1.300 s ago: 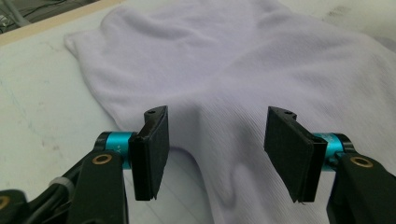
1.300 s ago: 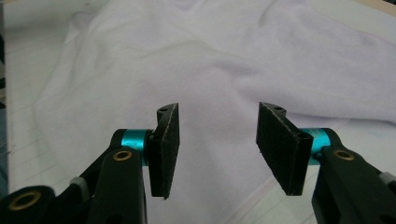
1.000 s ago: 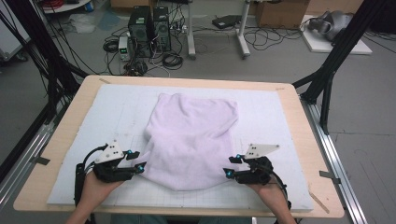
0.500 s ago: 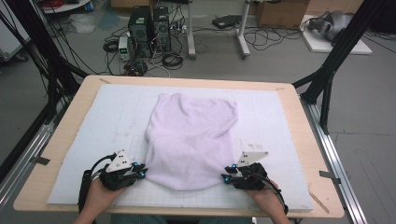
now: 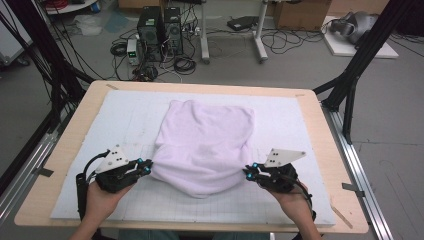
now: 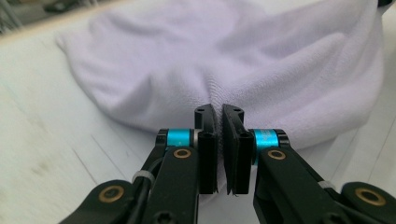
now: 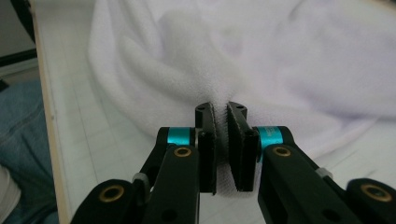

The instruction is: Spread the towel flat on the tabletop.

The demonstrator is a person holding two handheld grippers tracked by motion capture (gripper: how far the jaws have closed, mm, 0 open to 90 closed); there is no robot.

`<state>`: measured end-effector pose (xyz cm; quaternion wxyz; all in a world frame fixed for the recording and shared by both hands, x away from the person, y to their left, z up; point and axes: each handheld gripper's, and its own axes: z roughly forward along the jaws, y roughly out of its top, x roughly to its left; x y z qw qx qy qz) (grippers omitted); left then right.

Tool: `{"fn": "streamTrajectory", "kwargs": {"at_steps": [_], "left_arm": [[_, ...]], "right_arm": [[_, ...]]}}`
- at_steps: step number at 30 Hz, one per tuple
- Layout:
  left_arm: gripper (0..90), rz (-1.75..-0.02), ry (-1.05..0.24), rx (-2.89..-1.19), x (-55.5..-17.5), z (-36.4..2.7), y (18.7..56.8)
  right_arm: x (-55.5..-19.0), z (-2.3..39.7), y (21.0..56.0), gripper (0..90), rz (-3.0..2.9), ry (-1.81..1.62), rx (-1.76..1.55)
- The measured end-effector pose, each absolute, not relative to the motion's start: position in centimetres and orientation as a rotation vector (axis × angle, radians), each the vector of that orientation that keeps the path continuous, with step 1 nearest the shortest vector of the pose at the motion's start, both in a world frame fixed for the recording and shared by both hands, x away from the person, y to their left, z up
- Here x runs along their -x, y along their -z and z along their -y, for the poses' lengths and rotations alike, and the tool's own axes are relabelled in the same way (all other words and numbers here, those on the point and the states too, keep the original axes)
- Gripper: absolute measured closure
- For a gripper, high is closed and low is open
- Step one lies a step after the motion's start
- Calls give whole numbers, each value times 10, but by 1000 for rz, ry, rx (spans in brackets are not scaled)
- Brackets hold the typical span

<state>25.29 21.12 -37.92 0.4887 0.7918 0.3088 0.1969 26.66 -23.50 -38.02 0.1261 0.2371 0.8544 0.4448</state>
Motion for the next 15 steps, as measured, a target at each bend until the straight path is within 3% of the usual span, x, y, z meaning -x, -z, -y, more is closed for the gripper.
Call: {"fn": "streamTrajectory", "kwargs": {"at_steps": [3, 7, 15], "left_arm": [[846, -728, -509, -1886, -251, -210, 358], [845, -752, -516, -1902, -269, -206, 352], [842, -933, -455, -1954, -346, -192, 394]], "right_arm": [[-266, 237, 350, 834, -2418, -1326, -649], [-279, 237, 343, 834, -2411, -1306, -669], [-358, 227, 385, 833, -2474, -1170, -906]]}}
